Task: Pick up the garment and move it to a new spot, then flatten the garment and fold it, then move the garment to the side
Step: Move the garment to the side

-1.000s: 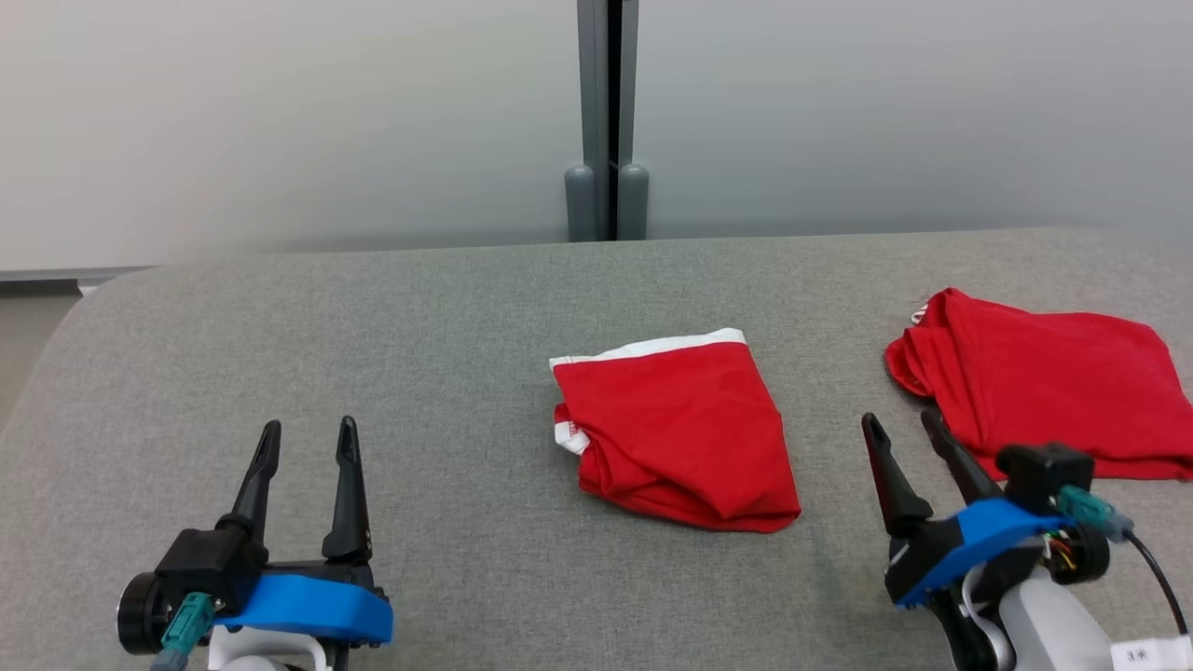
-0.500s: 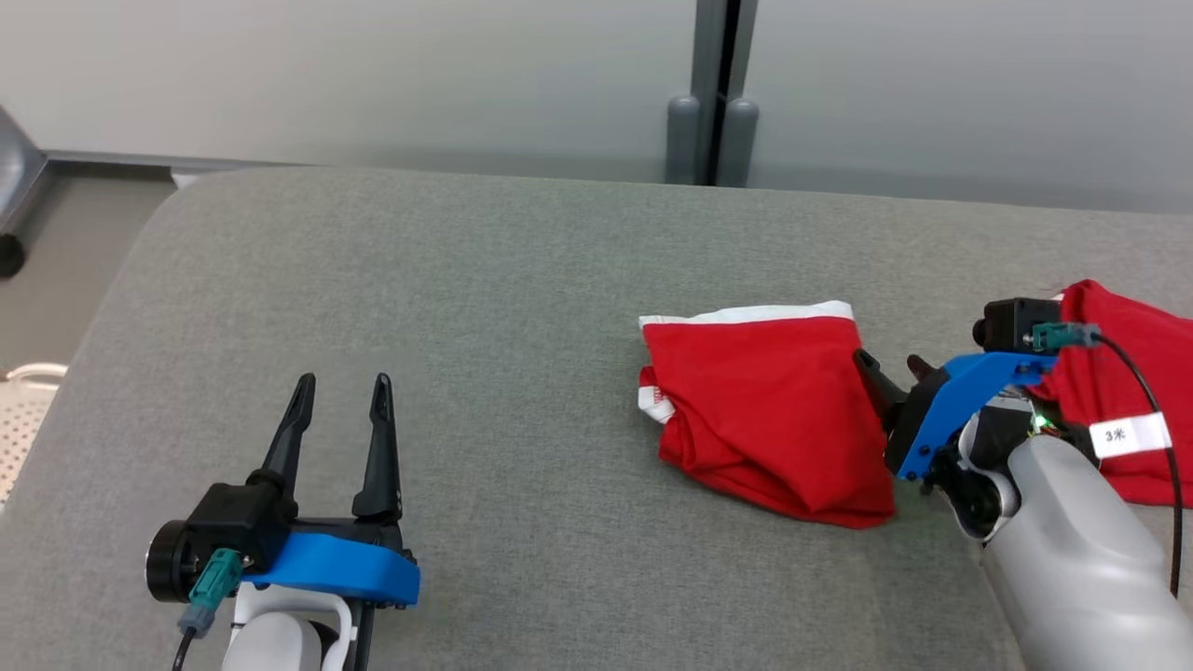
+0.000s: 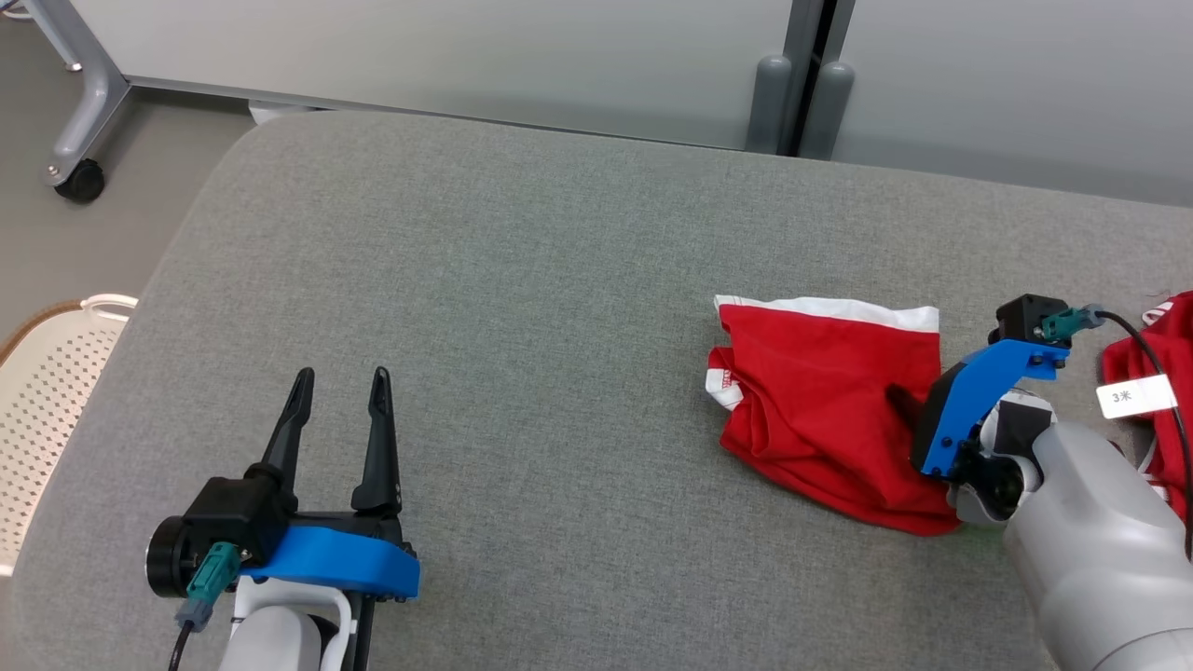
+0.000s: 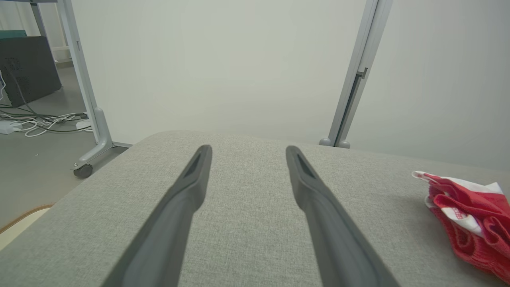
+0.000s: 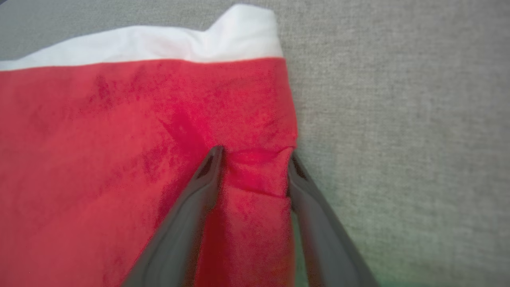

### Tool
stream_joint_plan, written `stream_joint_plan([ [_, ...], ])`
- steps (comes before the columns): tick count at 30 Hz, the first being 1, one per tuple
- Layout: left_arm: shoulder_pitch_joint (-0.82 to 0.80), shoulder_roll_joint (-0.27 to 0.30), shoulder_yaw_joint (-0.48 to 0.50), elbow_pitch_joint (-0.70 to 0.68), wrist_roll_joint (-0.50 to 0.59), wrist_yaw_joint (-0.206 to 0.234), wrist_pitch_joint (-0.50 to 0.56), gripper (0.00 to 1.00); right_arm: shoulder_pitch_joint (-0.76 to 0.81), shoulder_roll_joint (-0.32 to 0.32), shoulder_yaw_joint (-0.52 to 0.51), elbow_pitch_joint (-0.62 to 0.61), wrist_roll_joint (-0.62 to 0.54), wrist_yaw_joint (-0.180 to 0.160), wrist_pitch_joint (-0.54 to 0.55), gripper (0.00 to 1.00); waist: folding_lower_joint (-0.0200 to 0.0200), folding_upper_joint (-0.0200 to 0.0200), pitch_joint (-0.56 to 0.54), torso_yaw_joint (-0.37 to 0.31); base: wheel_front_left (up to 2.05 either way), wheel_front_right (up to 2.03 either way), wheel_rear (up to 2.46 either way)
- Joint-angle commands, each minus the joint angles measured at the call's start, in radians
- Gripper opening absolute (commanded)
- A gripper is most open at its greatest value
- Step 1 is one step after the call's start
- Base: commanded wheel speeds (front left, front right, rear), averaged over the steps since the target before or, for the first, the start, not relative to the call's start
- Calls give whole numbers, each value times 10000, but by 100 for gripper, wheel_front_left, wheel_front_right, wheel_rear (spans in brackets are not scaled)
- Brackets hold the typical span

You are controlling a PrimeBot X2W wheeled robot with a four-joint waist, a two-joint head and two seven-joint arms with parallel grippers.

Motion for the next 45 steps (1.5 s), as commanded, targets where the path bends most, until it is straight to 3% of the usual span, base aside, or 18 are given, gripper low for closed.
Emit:
stream_joint_plan([
  [1,-78,-8,65,19,6,-73,-42,100,163,272,124,62,80,8,-95,0,0,-1,-60,-48,0,0,0],
  [4,-44,-13,80,40,75,-73,-42,100,135,242,196,-135,94,8,-490,0,0,-1,-183,-163,0,0,0],
  [8,94,-14,-89,167,182,-56,-42,100,168,352,633,-591,250,5,-1159,0,0,-1,-642,-721,0,0,0],
  [15,154,7,-404,219,181,-57,-42,100,159,450,1292,-1118,571,5,-1426,0,0,-1,-1038,-1823,0,0,0],
  [23,136,139,-849,244,28,-58,-42,100,239,585,2109,-1727,1243,5,-1578,0,0,-1,-1244,-3675,0,0,0],
  [29,-29,349,-1347,184,-123,-57,-42,100,318,419,2515,-2009,1754,5,-1800,0,0,-1,-1177,-4523,0,0,0],
  [35,-341,555,-1846,257,-260,-55,-42,100,-64,8,2695,-2226,2233,5,-2173,0,0,-1,-631,-4699,0,0,0],
  [45,-1293,934,-2281,354,-272,-54,-44,100,-1430,-1748,3934,-2682,2513,5,-2544,0,0,-1,1176,-4310,0,0,0],
])
